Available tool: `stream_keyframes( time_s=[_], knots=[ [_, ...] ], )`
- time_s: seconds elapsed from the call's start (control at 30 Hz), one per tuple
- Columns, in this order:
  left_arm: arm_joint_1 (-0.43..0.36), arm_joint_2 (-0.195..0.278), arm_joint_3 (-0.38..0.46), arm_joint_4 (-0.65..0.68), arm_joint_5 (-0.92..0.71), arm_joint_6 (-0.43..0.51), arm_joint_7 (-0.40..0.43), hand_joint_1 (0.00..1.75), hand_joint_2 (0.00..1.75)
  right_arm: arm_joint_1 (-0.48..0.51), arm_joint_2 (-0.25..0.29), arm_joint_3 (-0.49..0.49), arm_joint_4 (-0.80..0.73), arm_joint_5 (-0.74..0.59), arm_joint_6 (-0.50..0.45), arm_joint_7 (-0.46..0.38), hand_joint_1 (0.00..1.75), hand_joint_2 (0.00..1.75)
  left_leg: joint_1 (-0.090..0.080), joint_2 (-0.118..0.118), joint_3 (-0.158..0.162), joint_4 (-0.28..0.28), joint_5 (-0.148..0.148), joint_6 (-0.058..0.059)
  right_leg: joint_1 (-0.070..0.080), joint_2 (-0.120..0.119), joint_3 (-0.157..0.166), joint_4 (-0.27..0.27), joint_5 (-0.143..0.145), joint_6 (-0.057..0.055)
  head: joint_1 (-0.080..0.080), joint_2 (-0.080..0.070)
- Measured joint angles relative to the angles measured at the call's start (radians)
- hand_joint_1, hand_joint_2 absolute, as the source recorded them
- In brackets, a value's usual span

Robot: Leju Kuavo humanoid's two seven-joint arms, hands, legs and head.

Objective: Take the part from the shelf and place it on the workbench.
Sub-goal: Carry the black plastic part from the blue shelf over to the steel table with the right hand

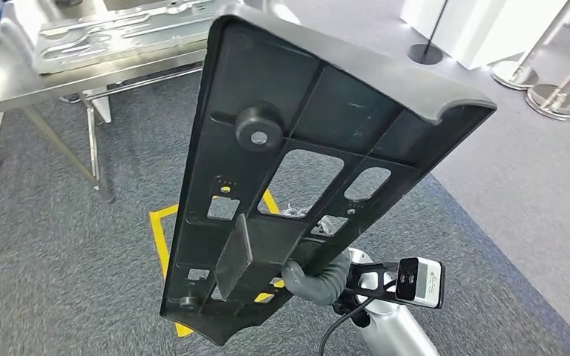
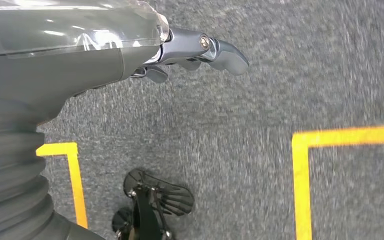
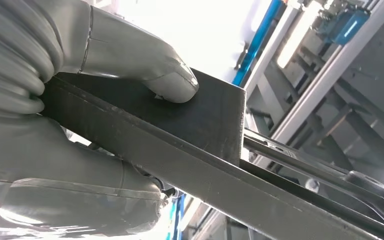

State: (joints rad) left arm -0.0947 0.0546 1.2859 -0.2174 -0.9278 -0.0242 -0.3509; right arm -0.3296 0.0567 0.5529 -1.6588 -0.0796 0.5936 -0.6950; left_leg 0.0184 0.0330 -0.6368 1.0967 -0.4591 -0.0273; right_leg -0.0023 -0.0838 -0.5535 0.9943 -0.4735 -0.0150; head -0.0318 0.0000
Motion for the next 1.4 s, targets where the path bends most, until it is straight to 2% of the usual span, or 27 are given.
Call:
stream_keyframes(
  time_s=[0.07,0.1,0.13,0.17,0.23,0.3,0.33,0.37,0.4,0.43,0.5,0.53,0.57,0.67,0.73,0.83,0.87,0.9,0.93,1.0,1.07,1.17,1.2,1.27,1.33,1.37,1.4],
  knots=[
    [-0.003,0.001,0.0,0.0,0.0,0.0,-0.003,0.0,1.75,-0.001,0.0,-0.002,0.0,0.001,0.001,0.0,1.75,1.75,-0.007,0.023,0.04,-0.077,0.016,0.014,0.006,-0.021,0.002,0.006,-0.007,0.009,0.0,0.0],
    [-0.002,0.001,0.0,0.0,0.0,0.0,-0.004,0.0,1.75,-0.002,0.0,-0.003,-0.001,0.001,0.001,0.0,1.75,1.75,-0.011,0.021,0.04,-0.081,0.013,0.022,0.009,-0.03,0.003,0.007,-0.009,0.014,0.0,0.0],
    [0.0,0.001,0.0,0.0,0.0,0.0,-0.005,0.0,1.75,-0.002,0.001,-0.003,-0.001,0.001,0.002,0.0,1.75,1.75,-0.009,0.008,0.038,-0.082,0.015,0.029,0.009,-0.039,0.005,0.007,-0.01,0.018,0.0,0.0],
    [0.002,0.001,0.0,0.0,0.0,-0.001,-0.007,0.0,1.75,-0.002,0.001,-0.003,-0.002,0.001,0.002,0.0,1.75,1.75,-0.008,-0.003,0.038,-0.084,0.016,0.034,0.007,-0.035,0.006,0.01,-0.015,0.024,0.0,0.0],
    [0.002,0.001,0.0,0.0,0.0,-0.004,-0.01,0.0,1.75,-0.003,0.002,-0.006,-0.006,-0.002,0.005,0.0,1.75,1.75,-0.004,-0.02,0.039,-0.088,0.021,0.045,0.001,0.007,-0.011,0.056,-0.048,0.035,0.0,0.0],
    [-0.003,0.0,0.0,0.0,0.0,-0.01,-0.014,0.0,1.75,0.001,0.001,-0.014,-0.012,-0.011,0.016,0.0,1.75,1.75,-0.004,-0.033,0.039,-0.089,0.023,0.053,-0.002,0.061,-0.072,0.182,-0.112,0.04,0.0,0.0],
    [-0.005,0.0,0.0,0.0,0.0,-0.014,-0.014,0.0,1.75,0.005,0.001,-0.02,-0.014,-0.015,0.022,0.0,1.75,1.75,-0.005,-0.04,0.038,-0.089,0.023,0.056,-0.002,0.073,-0.109,0.254,-0.139,0.04,0.0,0.0],
    [-0.004,0.0,0.0,0.0,0.0,-0.017,-0.014,0.0,1.75,0.01,0.001,-0.026,-0.016,-0.018,0.028,0.0,1.75,1.75,-0.006,-0.049,0.038,-0.089,0.023,0.057,-0.002,0.077,-0.136,0.301,-0.149,0.04,0.0,0.0],
    [-0.004,0.0,0.0,0.0,0.001,-0.019,-0.014,0.0,1.75,0.015,0.001,-0.032,-0.018,-0.019,0.031,0.0,1.75,1.75,-0.007,-0.056,0.039,-0.089,0.023,0.057,-0.002,0.079,-0.146,0.309,-0.138,0.037,0.0,0.0],
    [-0.003,0.0,0.0,0.0,0.001,-0.02,-0.014,0.0,1.75,0.017,0.001,-0.036,-0.022,-0.019,0.034,0.0,1.75,1.75,-0.008,-0.062,0.04,-0.088,0.023,0.056,-0.001,0.079,-0.134,0.272,-0.107,0.033,0.0,0.0],
    [-0.003,-0.001,0.0,0.0,0.002,-0.023,-0.014,0.0,1.75,0.019,0.002,-0.044,-0.029,-0.018,0.036,0.0,1.75,1.75,-0.012,-0.072,0.042,-0.088,0.022,0.055,0.003,0.087,-0.072,0.127,-0.03,0.017,0.0,0.0],
    [-0.004,-0.001,0.0,0.0,0.002,-0.025,-0.015,0.0,1.75,0.018,0.002,-0.048,-0.032,-0.018,0.038,0.0,1.75,1.75,-0.013,-0.076,0.042,-0.087,0.022,0.052,0.005,0.09,-0.046,0.066,-0.004,0.011,0.0,0.0],
    [-0.003,-0.002,0.0,0.0,0.003,-0.027,-0.015,0.0,1.75,0.018,0.002,-0.051,-0.034,-0.018,0.039,0.0,1.75,1.75,-0.014,-0.077,0.042,-0.087,0.021,0.048,0.008,0.093,-0.031,0.03,0.008,0.007,0.0,0.0],
    [-0.002,-0.001,0.0,0.0,0.003,-0.034,-0.015,0.0,1.75,0.018,0.003,-0.057,-0.037,-0.018,0.042,0.0,1.75,1.75,-0.011,-0.077,0.04,-0.089,0.022,0.032,0.008,0.09,-0.024,0.007,0.017,-0.001,0.0,0.0],
    [-0.002,0.0,0.0,0.0,0.003,-0.039,-0.018,0.0,1.75,0.018,0.008,-0.059,-0.039,-0.018,0.041,-0.001,1.75,1.75,-0.011,-0.063,0.027,-0.054,-0.005,0.022,0.001,0.085,-0.017,-0.007,0.025,-0.01,0.0,0.0],
    [-0.004,0.002,0.0,0.0,0.002,-0.049,-0.026,0.0,1.75,0.022,0.011,-0.061,-0.039,-0.017,0.041,0.0,1.75,1.75,-0.005,-0.047,-0.052,0.125,-0.097,0.008,-0.001,0.076,-0.014,-0.012,0.027,-0.016,0.0,0.0],
    [-0.003,0.003,0.0,0.0,0.001,-0.051,-0.028,0.0,1.75,0.025,0.011,-0.061,-0.039,-0.017,0.041,0.0,1.75,1.75,-0.002,-0.045,-0.074,0.174,-0.113,0.003,-0.001,0.073,-0.015,-0.011,0.027,-0.016,0.0,0.0],
    [-0.002,0.003,0.0,0.0,-0.001,-0.053,-0.029,0.0,1.75,0.027,0.011,-0.062,-0.039,-0.016,0.041,0.0,1.75,1.75,0.001,-0.043,-0.079,0.188,-0.11,0.0,-0.001,0.071,-0.015,-0.009,0.026,-0.015,0.0,0.0],
    [-0.002,0.004,0.0,0.0,-0.002,-0.053,-0.03,0.0,1.75,0.029,0.011,-0.062,-0.039,-0.016,0.041,0.0,1.75,1.75,0.004,-0.041,-0.063,0.159,-0.087,-0.003,-0.002,0.07,-0.015,-0.007,0.025,-0.012,0.0,0.0],
    [-0.002,0.005,0.0,0.0,-0.003,-0.053,-0.033,0.0,1.75,0.03,0.012,-0.062,-0.039,-0.016,0.041,0.0,1.75,1.75,0.008,-0.033,0.009,0.024,-0.027,-0.008,-0.004,0.069,-0.016,0.003,0.019,-0.003,0.0,0.0],
    [-0.004,0.007,0.0,0.0,-0.003,-0.053,-0.037,0.0,1.75,0.03,0.012,-0.064,-0.039,-0.016,0.043,0.0,1.75,1.75,0.007,-0.031,0.057,-0.07,-0.003,0.0,-0.001,0.069,-0.019,0.012,0.013,0.008,0.0,0.0],
    [-0.003,0.006,-0.001,0.0,-0.003,-0.054,-0.041,0.0,1.75,0.03,0.013,-0.066,-0.04,-0.016,0.046,0.0,1.75,1.75,0.003,-0.037,0.059,-0.081,-0.004,0.024,0.001,0.068,-0.021,0.017,0.011,0.024,0.0,0.0],
    [-0.002,0.006,-0.001,0.0,-0.003,-0.054,-0.042,0.0,1.75,0.03,0.014,-0.066,-0.04,-0.016,0.047,0.0,1.75,1.75,0.003,-0.038,0.06,-0.082,-0.003,0.031,-0.001,0.068,-0.024,0.028,0.004,0.029,0.0,0.0],
    [-0.003,0.006,-0.001,0.0,-0.003,-0.054,-0.045,0.0,1.75,0.031,0.015,-0.068,-0.042,-0.017,0.048,0.0,1.75,1.75,0.003,-0.039,0.063,-0.086,-0.001,0.043,-0.003,0.071,-0.056,0.103,-0.038,0.039,0.0,0.0],
    [-0.003,0.006,-0.001,0.0,-0.003,-0.054,-0.046,0.0,1.75,0.033,0.015,-0.071,-0.043,-0.018,0.048,0.0,1.75,1.75,0.001,-0.04,0.063,-0.085,-0.003,0.05,-0.004,0.074,-0.123,0.238,-0.102,0.042,0.0,0.0],
    [-0.002,0.006,-0.001,0.0,-0.003,-0.054,-0.046,0.0,1.75,0.034,0.015,-0.072,-0.043,-0.018,0.048,0.0,1.75,1.75,-0.001,-0.041,0.063,-0.085,-0.004,0.051,-0.004,0.074,-0.153,0.292,-0.119,0.042,0.0,0.0],
    [-0.001,0.006,-0.001,0.0,-0.003,-0.054,-0.046,0.0,1.75,0.036,0.015,-0.072,-0.043,-0.018,0.048,0.0,1.75,1.75,-0.003,-0.042,0.064,-0.085,-0.005,0.052,-0.004,0.075,-0.17,0.316,-0.118,0.039,0.0,0.0]
  ],
)
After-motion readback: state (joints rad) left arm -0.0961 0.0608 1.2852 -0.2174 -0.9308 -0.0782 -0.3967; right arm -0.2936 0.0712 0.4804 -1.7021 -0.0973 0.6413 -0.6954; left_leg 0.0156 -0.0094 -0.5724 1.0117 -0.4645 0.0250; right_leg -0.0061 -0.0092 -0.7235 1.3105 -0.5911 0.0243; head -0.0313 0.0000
